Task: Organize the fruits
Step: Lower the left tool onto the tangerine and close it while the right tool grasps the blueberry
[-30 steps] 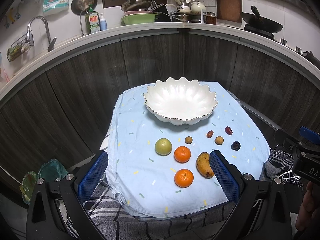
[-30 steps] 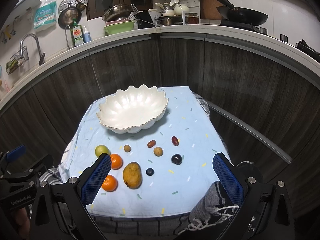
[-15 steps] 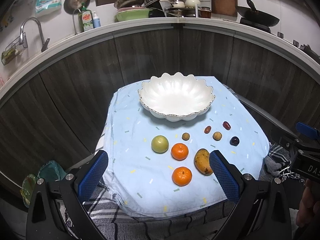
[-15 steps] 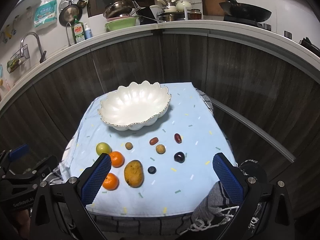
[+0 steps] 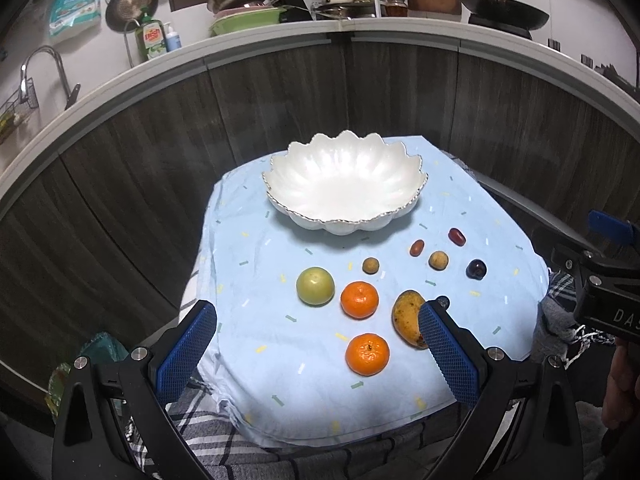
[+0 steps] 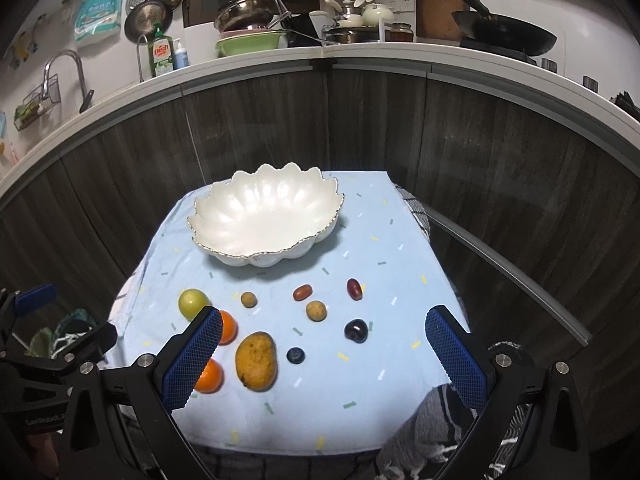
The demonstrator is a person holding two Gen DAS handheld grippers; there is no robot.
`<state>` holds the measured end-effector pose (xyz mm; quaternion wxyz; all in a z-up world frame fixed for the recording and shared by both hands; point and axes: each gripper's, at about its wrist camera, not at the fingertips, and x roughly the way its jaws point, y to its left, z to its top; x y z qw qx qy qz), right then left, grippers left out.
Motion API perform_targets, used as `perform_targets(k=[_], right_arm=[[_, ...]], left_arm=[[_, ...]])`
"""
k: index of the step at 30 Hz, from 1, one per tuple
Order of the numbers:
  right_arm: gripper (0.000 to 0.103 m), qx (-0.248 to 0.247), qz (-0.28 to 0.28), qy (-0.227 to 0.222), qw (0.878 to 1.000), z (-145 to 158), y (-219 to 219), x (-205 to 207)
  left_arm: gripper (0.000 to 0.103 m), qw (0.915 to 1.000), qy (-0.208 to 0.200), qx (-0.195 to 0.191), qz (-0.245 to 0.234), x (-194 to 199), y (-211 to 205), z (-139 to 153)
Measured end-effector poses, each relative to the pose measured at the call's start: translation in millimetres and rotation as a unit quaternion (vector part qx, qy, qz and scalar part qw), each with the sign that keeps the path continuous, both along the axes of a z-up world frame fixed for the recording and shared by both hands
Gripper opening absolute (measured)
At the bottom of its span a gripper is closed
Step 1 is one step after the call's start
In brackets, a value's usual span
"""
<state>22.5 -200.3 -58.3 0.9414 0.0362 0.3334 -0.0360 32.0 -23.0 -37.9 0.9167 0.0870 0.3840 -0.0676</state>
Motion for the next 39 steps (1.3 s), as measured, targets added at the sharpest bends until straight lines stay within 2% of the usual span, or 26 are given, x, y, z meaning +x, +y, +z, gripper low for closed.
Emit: perform_targets(k=[18, 24, 30, 34, 39], right_arm=[[0.102, -0.006, 0.025, 0.029, 0.999, -38.5, 3.0, 28.8], [0.102, -0.010, 0.035, 0.037, 0.999, -52.7, 4.4, 35.8], [0.101, -0.020, 0.043, 0.043, 0.998, -67.2, 4.7, 41.8], [0.097, -0.030, 0.054, 0.049, 0.997, -78.0, 6.3, 45.9], [0.089, -0.029, 0.067, 0.063, 0.995, -93.7, 7.1, 54.5]], left_arm=[[0.099, 0.9994, 0.021, 0.011, -0.026, 21.5, -11.2, -41.7], [0.096, 0.9984, 0.045, 0.006, -0.034, 27.2, -14.9, -62.0], [0.094, 0.9978, 0.051, 0.009, -0.041, 31.9, -20.5, -82.6], [0.089, 0.9967, 0.065, 0.012, -0.047, 33.2, -23.4, -96.9], [0.087, 0.9965, 0.071, 0.012, -0.043, 40.0, -22.5, -107.6]])
